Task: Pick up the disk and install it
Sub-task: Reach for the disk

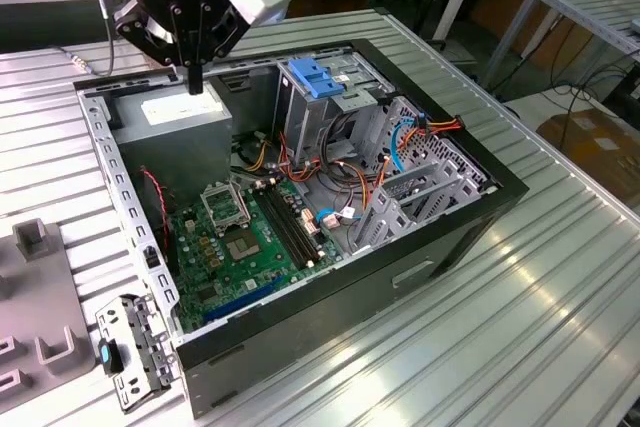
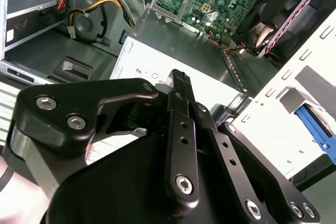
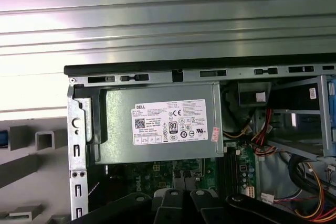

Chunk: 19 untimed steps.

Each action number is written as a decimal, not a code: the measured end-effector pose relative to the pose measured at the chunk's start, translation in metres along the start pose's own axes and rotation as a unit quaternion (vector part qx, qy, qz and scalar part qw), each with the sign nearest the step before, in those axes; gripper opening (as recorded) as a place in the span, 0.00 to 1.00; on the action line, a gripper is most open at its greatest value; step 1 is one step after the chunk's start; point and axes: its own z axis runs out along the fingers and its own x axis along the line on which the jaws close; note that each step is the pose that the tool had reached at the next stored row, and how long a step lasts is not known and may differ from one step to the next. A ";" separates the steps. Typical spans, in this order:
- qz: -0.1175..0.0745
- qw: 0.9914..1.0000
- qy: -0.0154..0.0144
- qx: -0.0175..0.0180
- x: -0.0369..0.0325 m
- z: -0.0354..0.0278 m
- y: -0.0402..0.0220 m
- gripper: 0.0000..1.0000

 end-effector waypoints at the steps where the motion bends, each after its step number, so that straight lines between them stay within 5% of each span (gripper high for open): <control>1: 0.000 1.000 0.000 0.000 0.0007 0.0000 -0.0001 0.11; 19: 0.000 1.000 0.000 0.000 0.0136 0.0001 -0.0011 0.11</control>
